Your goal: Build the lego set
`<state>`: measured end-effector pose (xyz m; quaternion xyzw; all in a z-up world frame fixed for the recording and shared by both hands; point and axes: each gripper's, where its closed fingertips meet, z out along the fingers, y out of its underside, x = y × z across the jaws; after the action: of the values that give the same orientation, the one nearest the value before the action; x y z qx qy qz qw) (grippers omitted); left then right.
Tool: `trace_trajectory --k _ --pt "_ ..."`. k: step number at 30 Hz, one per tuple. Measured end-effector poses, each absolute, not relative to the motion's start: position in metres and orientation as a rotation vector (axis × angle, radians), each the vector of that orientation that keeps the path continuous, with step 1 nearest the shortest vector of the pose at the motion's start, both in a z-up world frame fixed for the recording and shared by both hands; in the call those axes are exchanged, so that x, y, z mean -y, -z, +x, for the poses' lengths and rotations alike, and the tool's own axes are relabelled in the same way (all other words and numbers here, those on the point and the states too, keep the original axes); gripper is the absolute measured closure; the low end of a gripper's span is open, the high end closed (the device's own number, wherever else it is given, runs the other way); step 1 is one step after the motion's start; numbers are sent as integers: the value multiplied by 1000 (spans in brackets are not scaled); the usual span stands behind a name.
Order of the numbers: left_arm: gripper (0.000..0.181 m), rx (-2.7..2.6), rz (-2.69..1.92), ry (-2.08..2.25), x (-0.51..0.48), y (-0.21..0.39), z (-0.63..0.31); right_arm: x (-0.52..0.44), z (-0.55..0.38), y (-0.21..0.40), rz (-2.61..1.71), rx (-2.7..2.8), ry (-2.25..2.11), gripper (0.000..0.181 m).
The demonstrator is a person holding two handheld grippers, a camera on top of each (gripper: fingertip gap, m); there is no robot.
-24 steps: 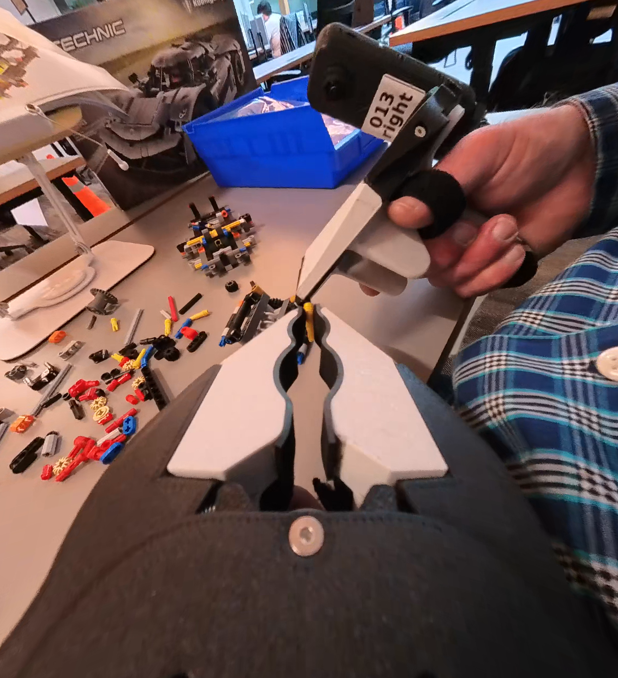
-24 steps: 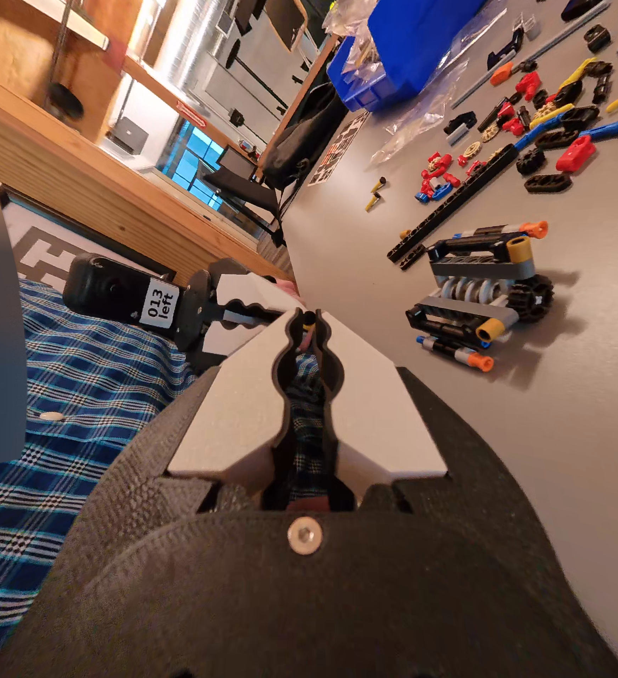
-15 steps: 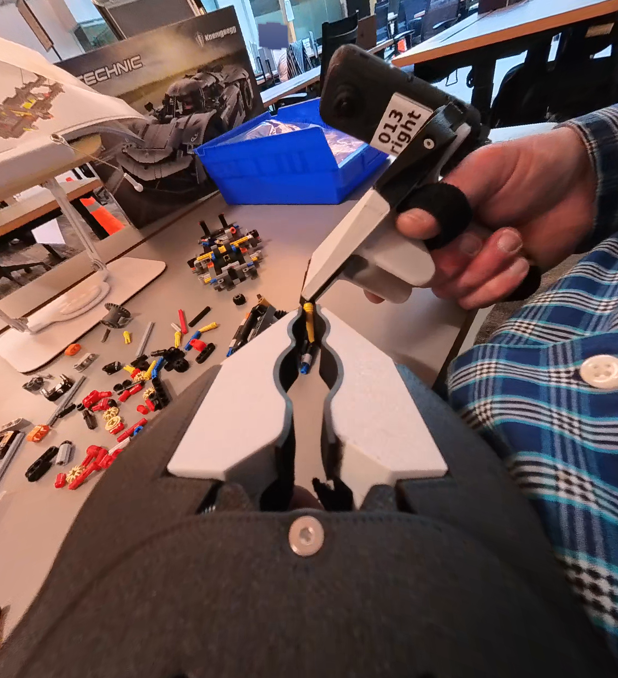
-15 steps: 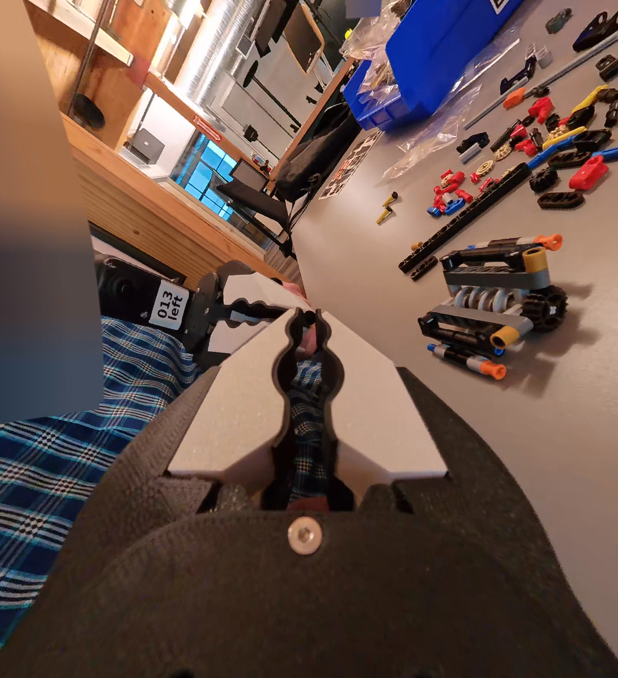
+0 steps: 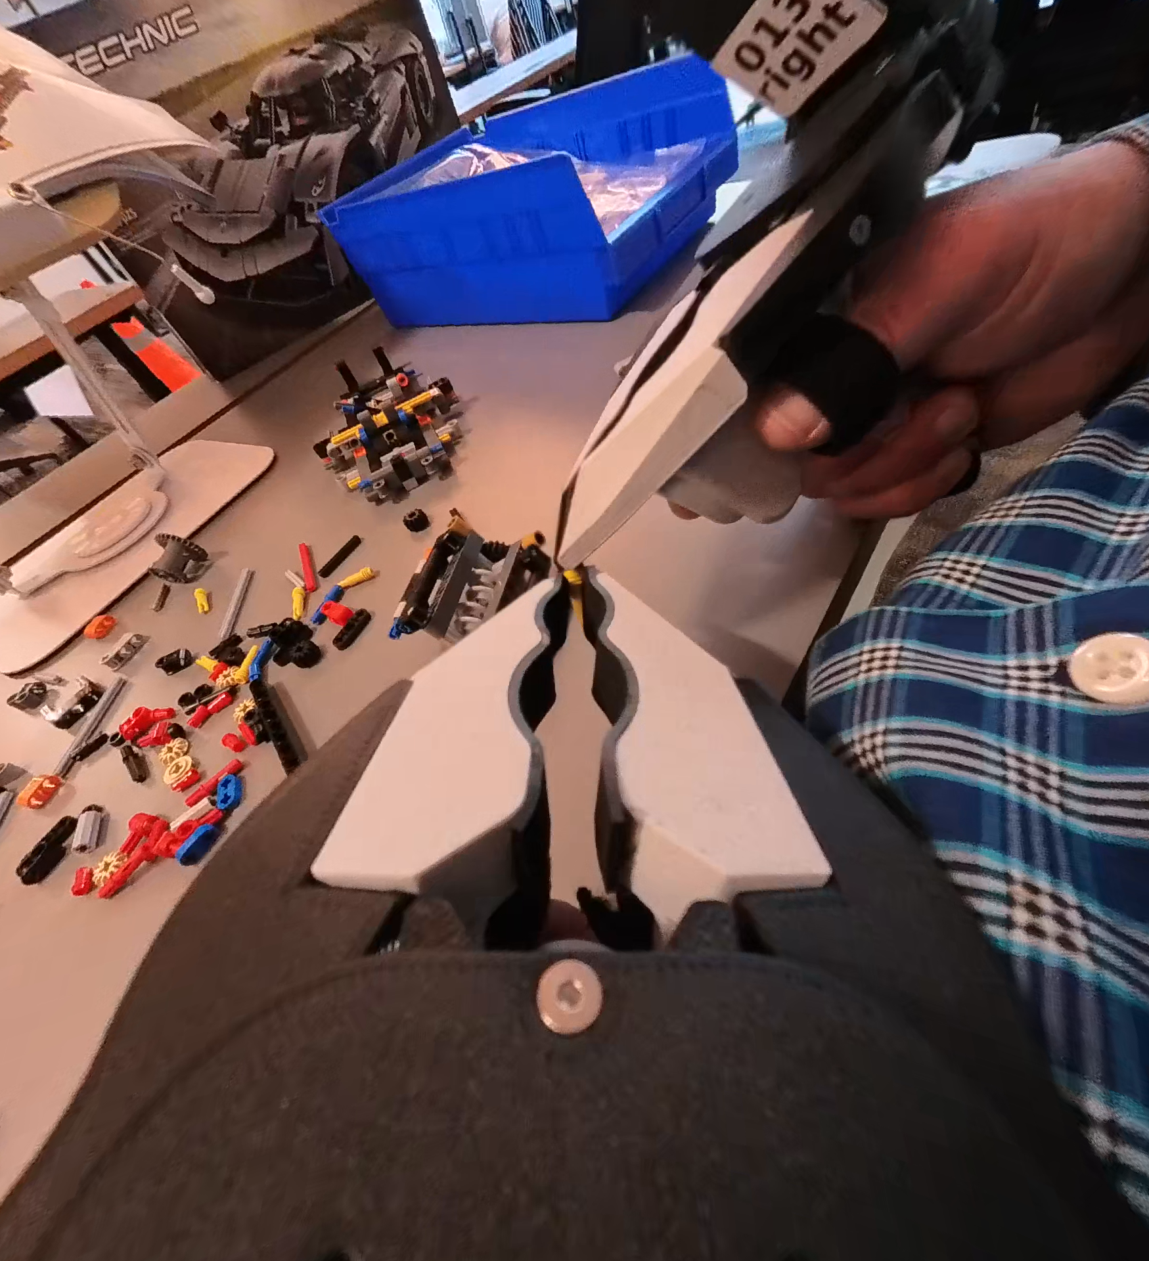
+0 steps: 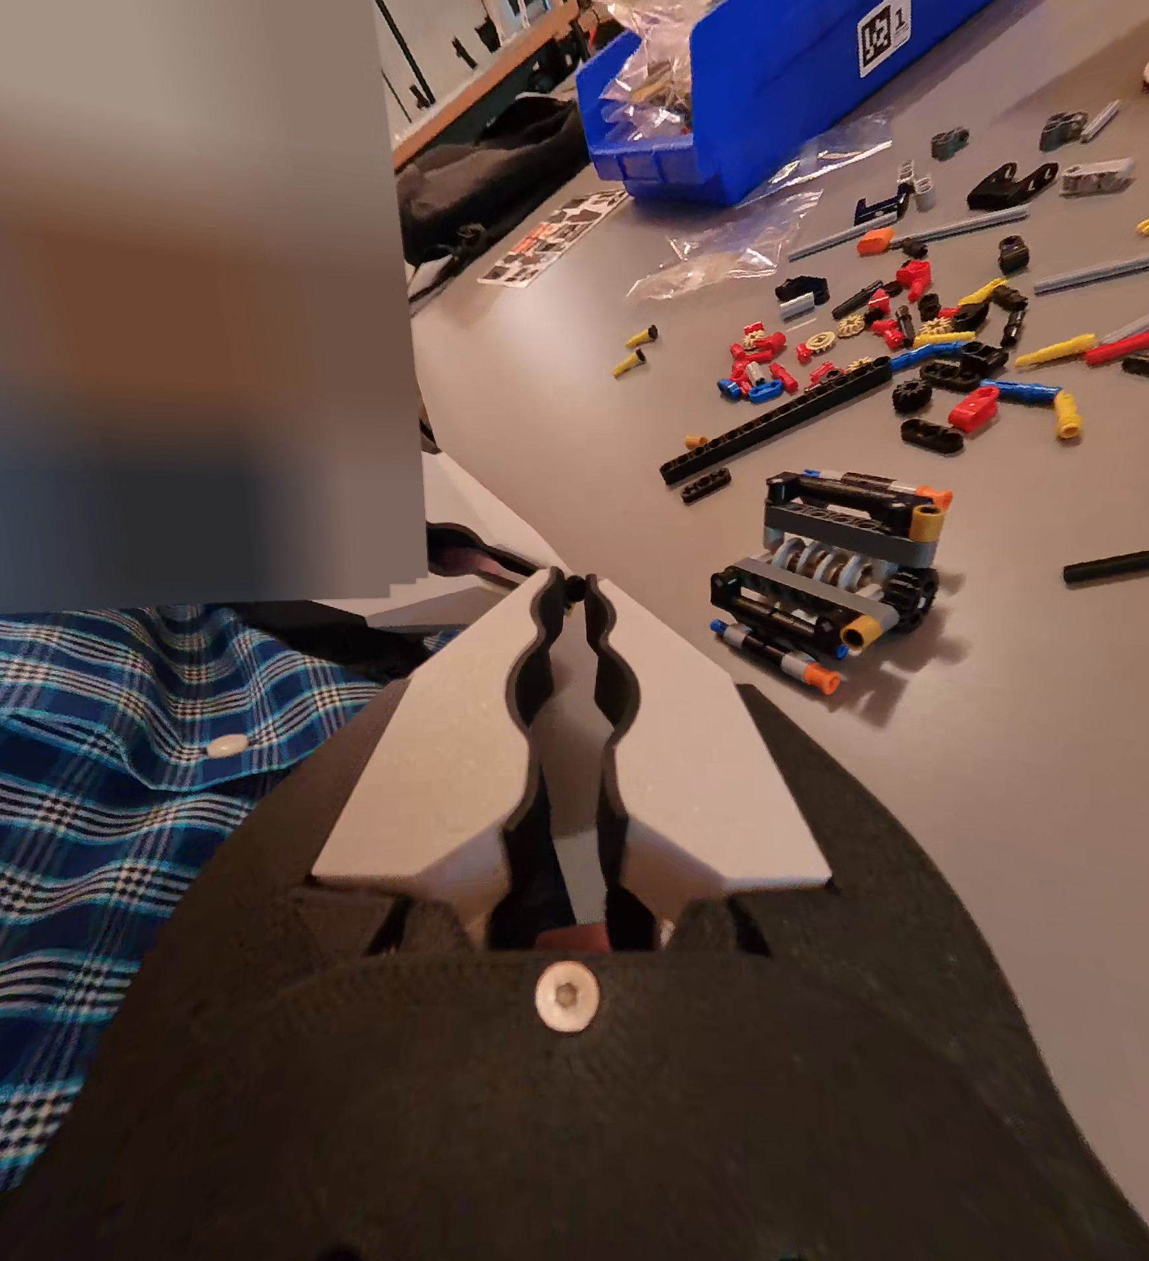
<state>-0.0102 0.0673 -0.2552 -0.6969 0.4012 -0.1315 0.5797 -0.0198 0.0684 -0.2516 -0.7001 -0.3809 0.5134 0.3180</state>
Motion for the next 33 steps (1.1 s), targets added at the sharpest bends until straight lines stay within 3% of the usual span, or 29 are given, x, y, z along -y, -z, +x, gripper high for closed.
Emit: trace_trajectory --k 16,33 --pt "181 -1057 -1758 254 -69 283 -2 -69 -11 280 -1844 1271 -937 179" --pt "180 -1186 -1878 228 -67 306 4 -71 -4 303 -1980 1357 -889 177"
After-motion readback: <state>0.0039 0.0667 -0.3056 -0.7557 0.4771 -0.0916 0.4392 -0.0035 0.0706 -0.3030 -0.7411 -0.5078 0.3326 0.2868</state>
